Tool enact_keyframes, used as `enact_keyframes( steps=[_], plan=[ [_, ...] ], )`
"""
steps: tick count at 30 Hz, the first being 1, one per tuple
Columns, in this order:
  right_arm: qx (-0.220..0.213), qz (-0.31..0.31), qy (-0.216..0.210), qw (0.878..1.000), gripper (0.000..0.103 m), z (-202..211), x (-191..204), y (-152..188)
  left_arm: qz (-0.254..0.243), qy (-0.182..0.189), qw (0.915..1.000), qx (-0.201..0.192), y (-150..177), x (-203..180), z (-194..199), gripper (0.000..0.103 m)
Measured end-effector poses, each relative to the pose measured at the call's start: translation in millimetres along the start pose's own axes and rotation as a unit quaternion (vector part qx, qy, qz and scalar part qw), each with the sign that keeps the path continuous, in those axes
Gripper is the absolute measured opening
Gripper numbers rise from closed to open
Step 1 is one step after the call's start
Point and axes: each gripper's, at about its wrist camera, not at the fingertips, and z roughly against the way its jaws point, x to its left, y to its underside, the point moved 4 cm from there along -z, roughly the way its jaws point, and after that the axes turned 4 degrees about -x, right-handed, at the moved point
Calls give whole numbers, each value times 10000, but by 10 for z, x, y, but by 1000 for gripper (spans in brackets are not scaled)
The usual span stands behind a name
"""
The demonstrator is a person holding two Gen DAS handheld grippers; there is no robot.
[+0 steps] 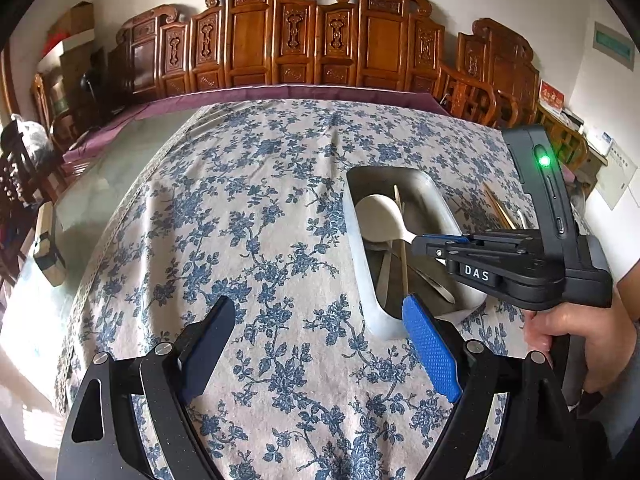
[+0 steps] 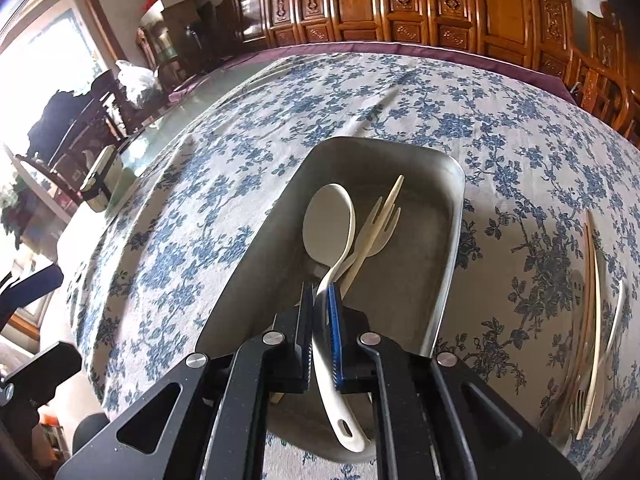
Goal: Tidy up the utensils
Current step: 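Lower the white plastic spoon into the grey tray and open the right tool, then grasp the white plastic knife with the right tool while the left tool grasps the serrated metal knife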
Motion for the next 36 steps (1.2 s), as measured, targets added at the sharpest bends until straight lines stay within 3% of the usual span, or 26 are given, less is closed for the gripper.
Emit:
enact_keyframes(
  steps=[8,16,21,23,24,29,36],
  plan=[
    [-119,83,-302,9994,12,246,-146,13,-207,6,9998,-24,15,-142,9,82],
    [-223,72,-182,9996,12,162,-122,-65,-270,12,9996,-9,26,-173,-16,82],
    [-266,-244,34,9993,12,23,-125,-197,-205,8,9998,-14,14,-118,-8,82],
    [-227,-286,-45,9993,31,-8,-106,-222,-167,0,9999,-24,7,-95,-1,82],
    [-247,-290,-97,9992,34,-2,-93,-231,-157,-1,9999,-30,2,-85,2,82],
    [-321,-246,-121,9991,36,120,-131,-226,-157,-3,9999,-39,5,-88,14,82],
    [-649,46,95,9978,36,649,-483,-36,-301,100,9994,-107,-33,-331,43,82]
  ],
)
